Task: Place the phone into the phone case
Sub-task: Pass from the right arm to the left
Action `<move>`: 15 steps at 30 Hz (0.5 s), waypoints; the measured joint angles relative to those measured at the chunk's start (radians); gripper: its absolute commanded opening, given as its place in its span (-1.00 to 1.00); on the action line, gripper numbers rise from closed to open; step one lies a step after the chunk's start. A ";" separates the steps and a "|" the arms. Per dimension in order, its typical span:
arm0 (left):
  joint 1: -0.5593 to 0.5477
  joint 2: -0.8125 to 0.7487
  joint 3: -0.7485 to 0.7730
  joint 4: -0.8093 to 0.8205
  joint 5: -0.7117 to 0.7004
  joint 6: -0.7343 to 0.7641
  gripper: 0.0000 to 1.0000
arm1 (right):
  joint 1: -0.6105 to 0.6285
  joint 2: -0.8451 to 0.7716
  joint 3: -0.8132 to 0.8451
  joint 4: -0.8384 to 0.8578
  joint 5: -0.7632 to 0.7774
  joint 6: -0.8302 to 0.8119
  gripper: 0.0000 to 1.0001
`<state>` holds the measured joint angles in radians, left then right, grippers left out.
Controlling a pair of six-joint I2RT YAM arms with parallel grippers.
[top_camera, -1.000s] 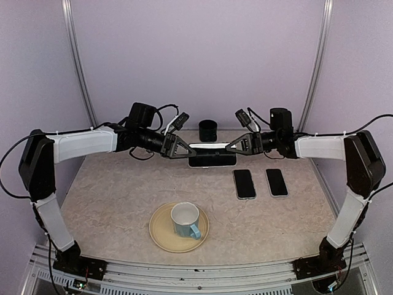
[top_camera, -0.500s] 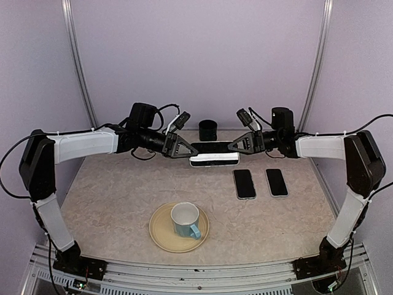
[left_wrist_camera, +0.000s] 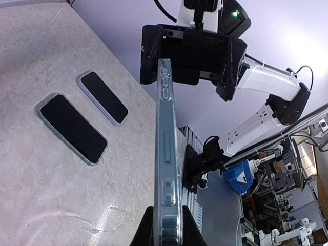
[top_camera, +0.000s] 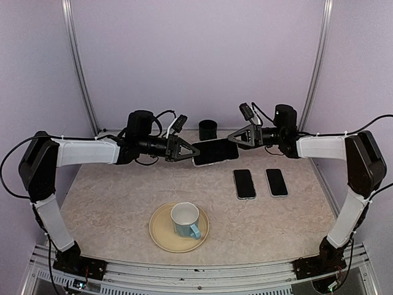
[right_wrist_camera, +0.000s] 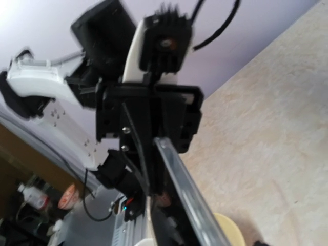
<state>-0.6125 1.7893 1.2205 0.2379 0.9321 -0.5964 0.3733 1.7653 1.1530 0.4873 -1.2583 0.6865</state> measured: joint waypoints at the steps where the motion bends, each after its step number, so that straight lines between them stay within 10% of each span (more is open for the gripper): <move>1: 0.002 -0.004 -0.017 0.038 -0.005 -0.023 -1.00 | -0.003 -0.005 -0.010 0.016 0.011 0.016 0.57; 15: 0.014 -0.032 -0.202 0.525 -0.128 -0.303 -1.00 | -0.012 -0.082 -0.113 0.112 0.204 0.146 0.66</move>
<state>-0.5987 1.7576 1.0183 0.7631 0.8043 -0.8993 0.3614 1.6833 1.0397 0.5995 -1.0542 0.8330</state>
